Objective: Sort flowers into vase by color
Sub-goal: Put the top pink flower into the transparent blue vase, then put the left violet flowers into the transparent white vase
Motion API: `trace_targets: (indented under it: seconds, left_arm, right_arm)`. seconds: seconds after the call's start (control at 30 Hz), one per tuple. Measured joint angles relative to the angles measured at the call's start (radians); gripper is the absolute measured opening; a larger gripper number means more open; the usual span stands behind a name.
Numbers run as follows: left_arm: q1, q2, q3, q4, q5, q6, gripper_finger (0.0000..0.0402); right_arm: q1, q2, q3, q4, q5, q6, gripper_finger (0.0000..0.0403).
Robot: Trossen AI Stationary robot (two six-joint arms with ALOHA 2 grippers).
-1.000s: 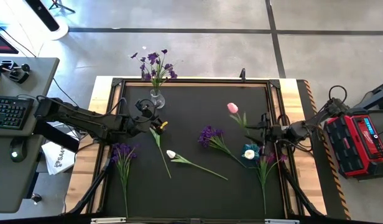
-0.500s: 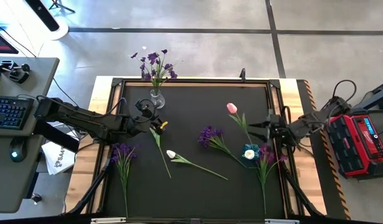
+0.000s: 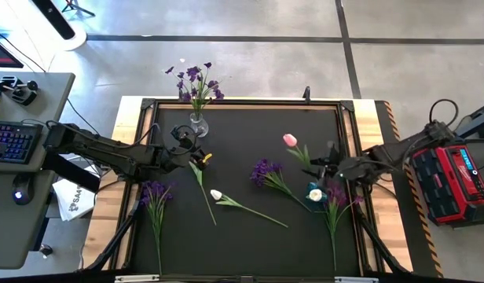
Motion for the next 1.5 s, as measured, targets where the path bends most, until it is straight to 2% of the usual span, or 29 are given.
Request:
trace_targets:
  seconds: [0.27,0.47,0.77,0.93,1.2,1.5]
  left_arm:
    - [0.0,0.0,0.0,-0.001,0.0,0.0,0.0188]
    - [0.0,0.0,0.0,-0.001,0.0,-0.001,0.0188]
    - [0.0,0.0,0.0,-0.001,0.0,-0.001,0.0188]
    - [0.0,0.0,0.0,-0.001,0.0,-0.001,0.0188]
    - [0.0,0.0,0.0,-0.001,0.0,-0.001,0.0188]
    - [0.0,0.0,0.0,-0.001,0.0,-0.001,0.0188]
  right_arm:
    - [-0.005,0.012,0.08,-0.058,0.047,0.018,0.0009]
    - [0.073,0.012,0.09,-0.07,0.117,0.022,0.0007]
    - [0.284,0.012,0.075,-0.153,0.463,0.198,0.0003]
    - [0.366,0.021,0.028,-0.143,0.564,0.272,0.0002]
    - [0.428,0.021,-0.008,-0.127,0.574,0.276,0.0029]
    - [0.449,0.019,0.004,-0.135,0.552,0.244,0.0132]
